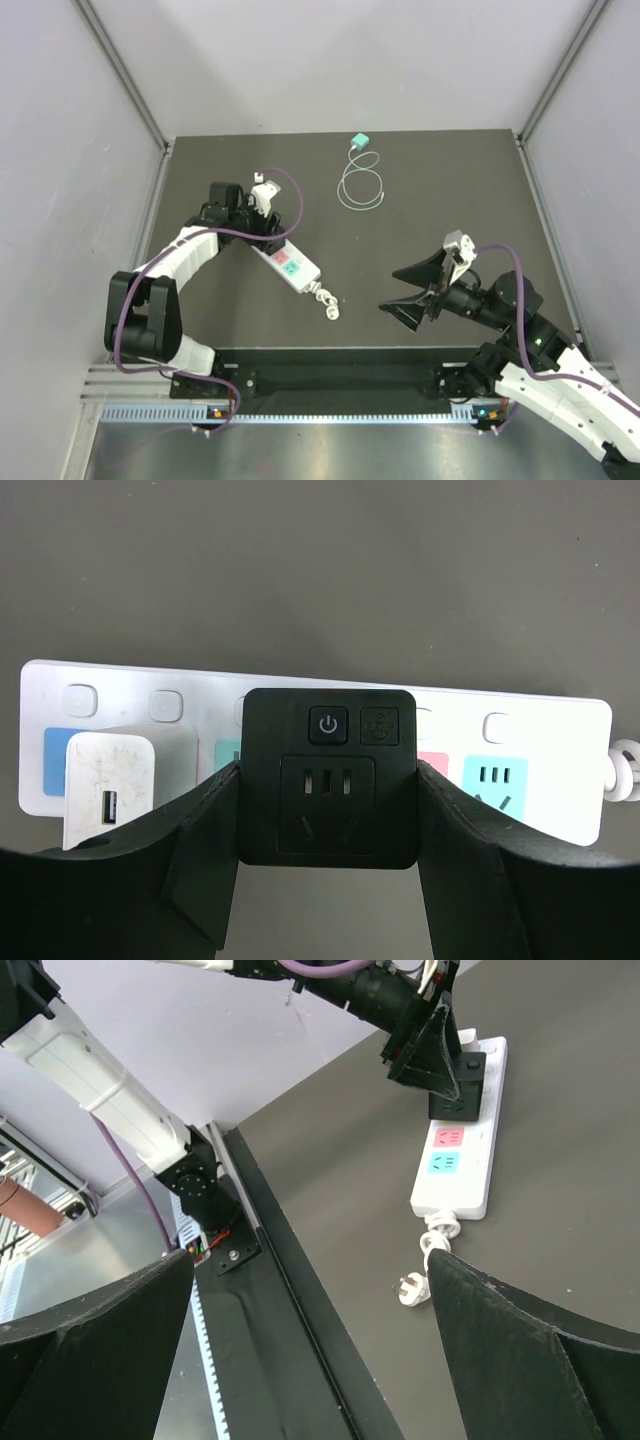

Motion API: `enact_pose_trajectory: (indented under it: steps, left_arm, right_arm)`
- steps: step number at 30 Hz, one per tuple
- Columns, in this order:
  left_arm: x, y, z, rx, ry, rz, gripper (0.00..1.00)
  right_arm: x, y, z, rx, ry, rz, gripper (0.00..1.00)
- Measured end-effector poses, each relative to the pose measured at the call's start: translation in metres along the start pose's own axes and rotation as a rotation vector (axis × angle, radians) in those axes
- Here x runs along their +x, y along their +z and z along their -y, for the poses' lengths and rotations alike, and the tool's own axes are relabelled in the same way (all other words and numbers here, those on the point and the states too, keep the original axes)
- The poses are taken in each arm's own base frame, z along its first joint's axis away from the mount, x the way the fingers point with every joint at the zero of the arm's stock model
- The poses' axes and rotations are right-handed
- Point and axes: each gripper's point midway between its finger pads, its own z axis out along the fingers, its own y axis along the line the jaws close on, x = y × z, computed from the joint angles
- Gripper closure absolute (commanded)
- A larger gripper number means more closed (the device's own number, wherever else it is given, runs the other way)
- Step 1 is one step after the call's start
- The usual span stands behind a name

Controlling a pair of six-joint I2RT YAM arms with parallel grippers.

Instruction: Insert the plug

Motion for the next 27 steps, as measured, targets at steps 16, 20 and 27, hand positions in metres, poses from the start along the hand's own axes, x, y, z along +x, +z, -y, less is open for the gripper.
enact_pose_trajectory:
  steps: [16,20,27]
  left_arm:
    - [-0.001,-0.006,0.022,-0.123,-0.217,0.053,1.00]
    - [-0.005,0.001,0.038,-0.172,-0.230,0.046,1.00]
    - [-0.011,0.009,0.067,-0.243,-0.262,0.045,1.00]
  right_arm:
    - [0.000,0.002,-0.004,-0.021,0.005,-0.020,0.00]
    - [0.002,0.003,-0.005,-0.027,0.007,-0.030,0.00]
    - [-0.008,0.003,-0.009,-0.034,0.002,-0.018,0.00]
